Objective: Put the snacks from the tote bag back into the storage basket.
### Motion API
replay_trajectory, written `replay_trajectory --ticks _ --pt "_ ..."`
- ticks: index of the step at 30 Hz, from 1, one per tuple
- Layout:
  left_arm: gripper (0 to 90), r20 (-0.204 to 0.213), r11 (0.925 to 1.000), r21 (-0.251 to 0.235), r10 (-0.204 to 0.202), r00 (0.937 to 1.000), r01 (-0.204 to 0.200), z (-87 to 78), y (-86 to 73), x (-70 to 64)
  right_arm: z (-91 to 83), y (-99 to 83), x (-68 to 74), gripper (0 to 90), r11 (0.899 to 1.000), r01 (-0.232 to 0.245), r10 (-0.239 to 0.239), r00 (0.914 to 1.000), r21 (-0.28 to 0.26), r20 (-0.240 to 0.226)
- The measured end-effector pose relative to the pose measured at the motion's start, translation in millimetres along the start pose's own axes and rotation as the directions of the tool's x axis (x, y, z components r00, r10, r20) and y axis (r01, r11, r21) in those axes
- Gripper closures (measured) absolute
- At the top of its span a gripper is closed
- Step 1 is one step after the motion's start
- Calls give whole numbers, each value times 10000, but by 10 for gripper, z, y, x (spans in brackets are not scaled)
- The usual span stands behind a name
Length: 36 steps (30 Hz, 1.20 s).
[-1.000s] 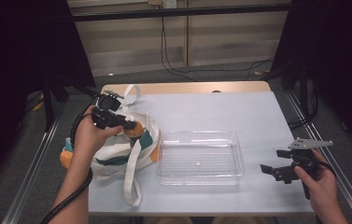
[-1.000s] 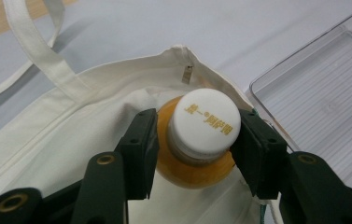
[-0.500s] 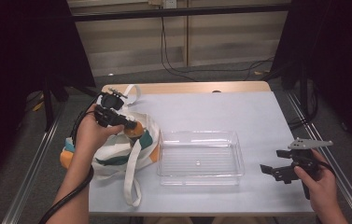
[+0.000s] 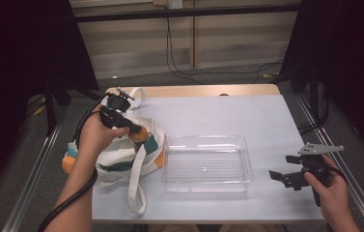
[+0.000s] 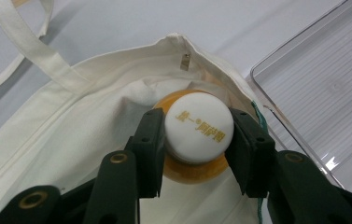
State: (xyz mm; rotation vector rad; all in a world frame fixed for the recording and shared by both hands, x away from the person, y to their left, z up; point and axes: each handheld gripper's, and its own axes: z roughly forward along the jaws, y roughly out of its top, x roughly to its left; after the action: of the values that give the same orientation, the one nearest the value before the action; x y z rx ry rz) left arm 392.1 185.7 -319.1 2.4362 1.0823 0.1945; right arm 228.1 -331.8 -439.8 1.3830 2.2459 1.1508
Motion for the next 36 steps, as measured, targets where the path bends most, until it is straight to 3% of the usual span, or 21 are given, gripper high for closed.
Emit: replay_trajectory --ticks 20,23,33,36 --pt "594 -202 9965 731 -386 9991 399 -36 84 -7 -2 -4 -18 51 9999 -132 133 9999 -84 80" --pt "594 -162 9951 700 -685 9975 695 -64 92 -6 -3 -7 -25 51 9999 -142 143 9999 -77 91" --pt "594 -344 9953 752 -579 9977 604 -270 166 8 0 -4 -24 50 9999 -125 125 9999 -91 75" --pt "594 -252 9945 722 -736 9970 752 -342 184 9 -2 -3 -25 51 9999 -136 137 9999 -86 101"
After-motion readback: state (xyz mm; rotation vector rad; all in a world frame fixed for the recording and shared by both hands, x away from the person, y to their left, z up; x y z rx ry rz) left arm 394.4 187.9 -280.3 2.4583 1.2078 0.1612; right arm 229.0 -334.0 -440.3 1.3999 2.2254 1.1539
